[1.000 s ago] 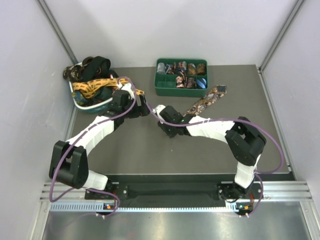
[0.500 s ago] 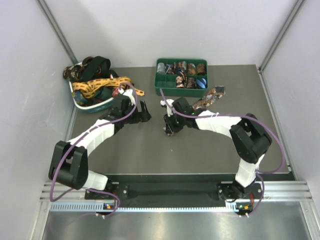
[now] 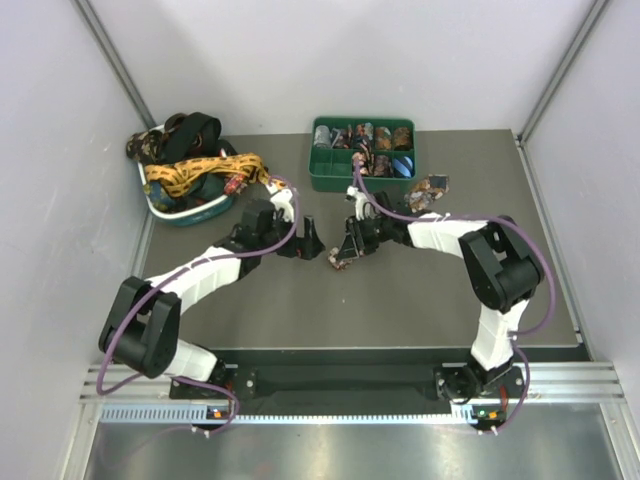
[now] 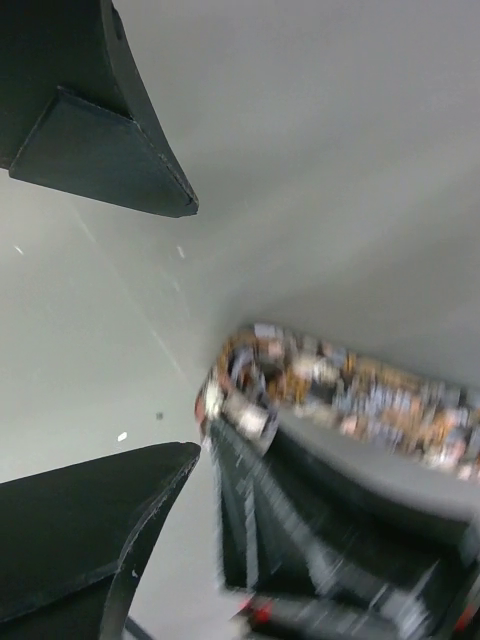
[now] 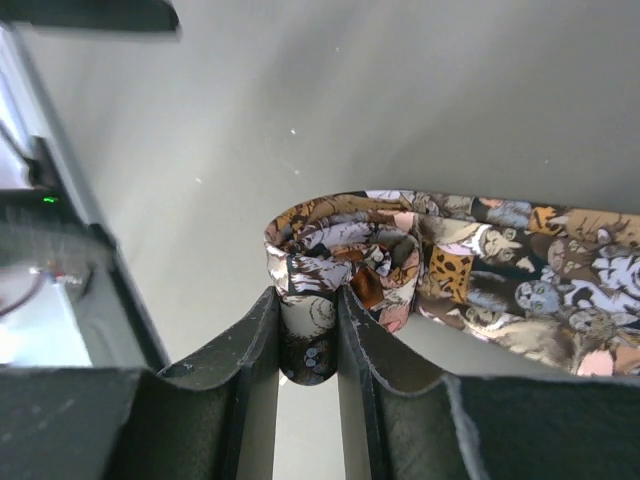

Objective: Roll the ties
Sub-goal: Roll the tie

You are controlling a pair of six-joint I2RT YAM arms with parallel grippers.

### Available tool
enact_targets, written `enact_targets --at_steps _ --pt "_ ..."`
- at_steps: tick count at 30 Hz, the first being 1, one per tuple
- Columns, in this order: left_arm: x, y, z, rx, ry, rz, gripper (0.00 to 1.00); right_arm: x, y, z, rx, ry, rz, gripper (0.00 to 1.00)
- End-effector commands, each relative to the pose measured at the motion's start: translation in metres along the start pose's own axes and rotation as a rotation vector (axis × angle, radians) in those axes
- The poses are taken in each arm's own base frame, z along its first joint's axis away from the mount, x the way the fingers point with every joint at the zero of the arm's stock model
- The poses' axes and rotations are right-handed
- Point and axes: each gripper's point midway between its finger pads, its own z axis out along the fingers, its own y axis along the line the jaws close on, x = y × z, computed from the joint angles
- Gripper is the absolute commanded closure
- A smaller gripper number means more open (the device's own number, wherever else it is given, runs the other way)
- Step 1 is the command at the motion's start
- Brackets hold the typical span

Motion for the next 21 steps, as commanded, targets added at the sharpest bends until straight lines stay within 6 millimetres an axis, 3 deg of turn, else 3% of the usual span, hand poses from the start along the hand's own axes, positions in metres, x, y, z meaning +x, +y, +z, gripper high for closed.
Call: enact_targets --at_steps 1,9,15,21 --pt "-0.014 -0.014 0.012 0.044 -0.069 0.117 0.01 -0.008 0.005 -0.001 -0.127 -0.031 0.01 0.88" --pt "-0.002 -0.035 0.028 0.073 -0.103 0.392 0.01 -0.006 -0.007 0.0 -0.199 -0.042 0.095 0.88" --pt "-0.005 -0.037 0.038 0.076 -0.096 0.497 0.01 -0.003 -0.019 0.001 -0.244 -0.067 0.139 0.88" --pt "0.009 -0.045 0.054 0.124 -0.079 0.566 0.01 -0.001 -0.027 0.001 -0.252 -0.07 0.166 0.88"
